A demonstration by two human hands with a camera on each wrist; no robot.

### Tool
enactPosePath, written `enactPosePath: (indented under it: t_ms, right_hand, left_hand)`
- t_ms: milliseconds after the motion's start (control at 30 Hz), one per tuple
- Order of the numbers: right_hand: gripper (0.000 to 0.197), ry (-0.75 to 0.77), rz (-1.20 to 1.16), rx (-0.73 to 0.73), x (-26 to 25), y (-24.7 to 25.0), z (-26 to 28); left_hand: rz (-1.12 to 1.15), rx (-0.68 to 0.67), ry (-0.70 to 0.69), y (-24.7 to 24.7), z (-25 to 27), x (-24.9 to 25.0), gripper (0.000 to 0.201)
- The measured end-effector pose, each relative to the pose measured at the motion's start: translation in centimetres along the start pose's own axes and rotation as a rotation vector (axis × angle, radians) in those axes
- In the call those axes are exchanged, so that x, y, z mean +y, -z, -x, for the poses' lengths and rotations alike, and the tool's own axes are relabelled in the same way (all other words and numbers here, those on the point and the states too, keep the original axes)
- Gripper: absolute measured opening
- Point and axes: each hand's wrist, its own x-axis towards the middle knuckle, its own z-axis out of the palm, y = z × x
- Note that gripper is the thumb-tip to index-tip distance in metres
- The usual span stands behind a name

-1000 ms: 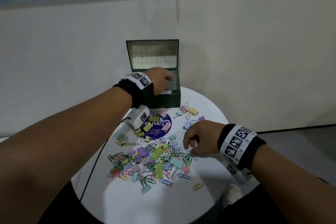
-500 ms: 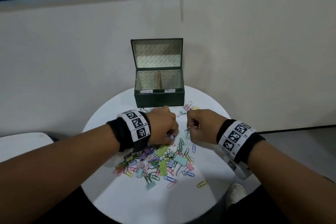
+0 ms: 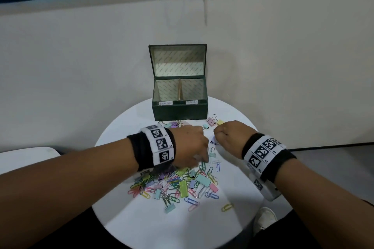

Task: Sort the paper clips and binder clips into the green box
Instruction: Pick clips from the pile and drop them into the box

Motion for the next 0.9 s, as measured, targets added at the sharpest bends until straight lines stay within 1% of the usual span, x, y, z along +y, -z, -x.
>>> enactPosePath:
  t_ms: [67, 133, 200, 267, 367, 400, 467, 533, 567, 633, 700, 767, 833, 900]
  right_hand:
    - [0.031, -0.017, -0.015, -0.014, 0.0, 0.0, 0.0]
    - [0.037, -0.023, -0.033, -0.027, 0.2, -0.2, -0.3]
    - [0.042, -0.004, -0.014, -0.068, 0.1, -0.5, -0.5]
    - [0.040, 0.025, -0.037, -0.082, 0.1, -0.8, -0.5]
    - [0.030, 0.046, -0.077, -0.028, 0.5, -1.1, -0.7]
    - [0.027, 0.053, -0.098, -0.011, 0.6, -1.1, -0.8]
    - [0.022, 0.062, -0.140, -0.009, 0.6, -0.9, -0.8]
    - [0.018, 0.073, -0.145, -0.009, 0.5, -0.9, -0.8]
    - [0.017, 0.071, -0.136, 0.000, 0.5, -0.9, -0.8]
    - [0.014, 0.051, -0.124, 0.023, 0.7, -1.0, -0.8]
    - [0.010, 0.026, -0.163, 0.003, 0.9, -1.0, -0.7]
    - [0.013, 0.043, -0.155, -0.040, 0.6, -0.9, -0.6]
    - [0.018, 0.078, -0.099, -0.045, 0.1, -0.4, -1.1]
    - [0.025, 0.102, -0.077, -0.016, -0.8, 0.8, -2.3]
  left_hand:
    - [-0.100, 0.033, -0.093, -0.3, -0.2, 0.1, 0.020]
    - [-0.142, 0.071, -0.153, -0.6, -0.1, -0.2, 0.014]
    - [-0.154, 0.071, -0.148, -0.8, 0.0, -0.5, 0.016]
    - [-0.057, 0.075, -0.049, -0.6, 0.5, -1.0, 0.019]
    - [0.255, 0.182, 0.229, 1.2, 1.3, -2.8, 0.012]
    - [0.357, 0.232, 0.336, 2.2, 1.3, -3.8, 0.010]
    - [0.515, 0.379, 0.536, 3.8, 1.0, -5.9, 0.007]
    - [0.555, 0.540, 0.680, 4.9, 0.4, -8.1, 0.007]
    - [0.558, 0.585, 0.731, 5.2, 0.0, -9.0, 0.008]
    - [0.575, 0.579, 0.797, 5.5, -0.8, -10.2, 0.011]
    - [0.586, 0.557, 0.835, 5.3, -1.1, -10.8, 0.017]
    - [0.579, 0.590, 0.866, 5.0, -0.3, -10.7, 0.021]
    - [0.505, 0.609, 0.864, 4.5, 1.4, -10.1, 0.022]
    - [0.444, 0.576, 0.838, 3.5, 3.8, -9.1, 0.021]
